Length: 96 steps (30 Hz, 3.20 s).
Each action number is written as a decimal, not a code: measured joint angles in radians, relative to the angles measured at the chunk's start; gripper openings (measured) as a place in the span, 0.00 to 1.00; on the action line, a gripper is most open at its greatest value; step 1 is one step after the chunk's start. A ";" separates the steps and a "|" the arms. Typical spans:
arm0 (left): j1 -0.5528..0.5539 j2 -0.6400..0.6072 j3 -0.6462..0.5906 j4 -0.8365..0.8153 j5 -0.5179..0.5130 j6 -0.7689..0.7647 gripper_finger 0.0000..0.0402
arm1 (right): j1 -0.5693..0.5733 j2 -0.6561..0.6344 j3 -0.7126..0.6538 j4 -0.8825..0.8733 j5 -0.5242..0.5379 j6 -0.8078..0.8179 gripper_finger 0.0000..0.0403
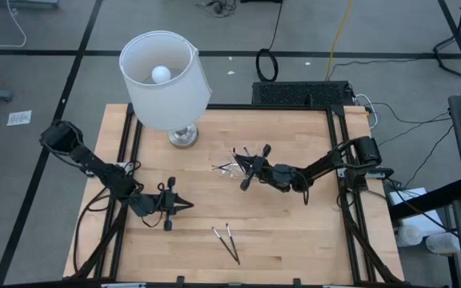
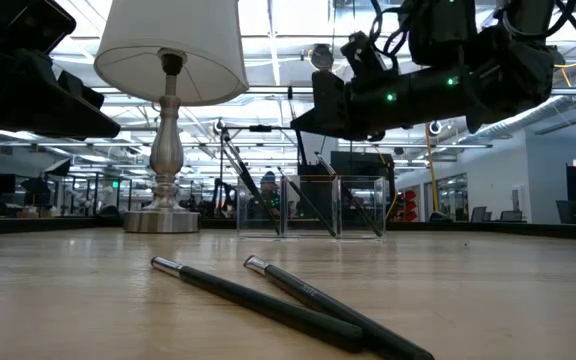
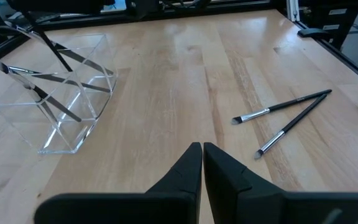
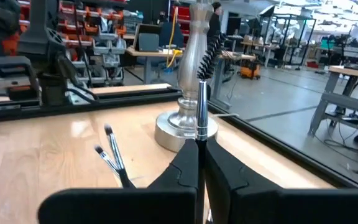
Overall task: Sort items
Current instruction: Put the brow brush into the transparent organizer, then put the eyeshadow brush into the transparent organizer
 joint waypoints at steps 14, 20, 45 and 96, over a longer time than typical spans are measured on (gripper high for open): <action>0.000 0.000 0.000 0.001 0.000 0.005 0.06 | -0.019 0.000 0.000 -0.075 0.005 0.032 0.00; 0.000 0.000 0.000 0.001 0.000 0.008 0.06 | -0.026 0.000 0.000 -0.127 0.012 0.131 0.00; 0.008 0.000 0.000 0.002 -0.001 0.008 0.06 | -0.039 -0.001 0.002 -0.288 -0.029 0.226 0.00; 0.007 0.000 0.000 -0.044 0.016 -0.100 0.06 | 0.597 -0.012 0.221 -0.850 0.231 0.448 0.00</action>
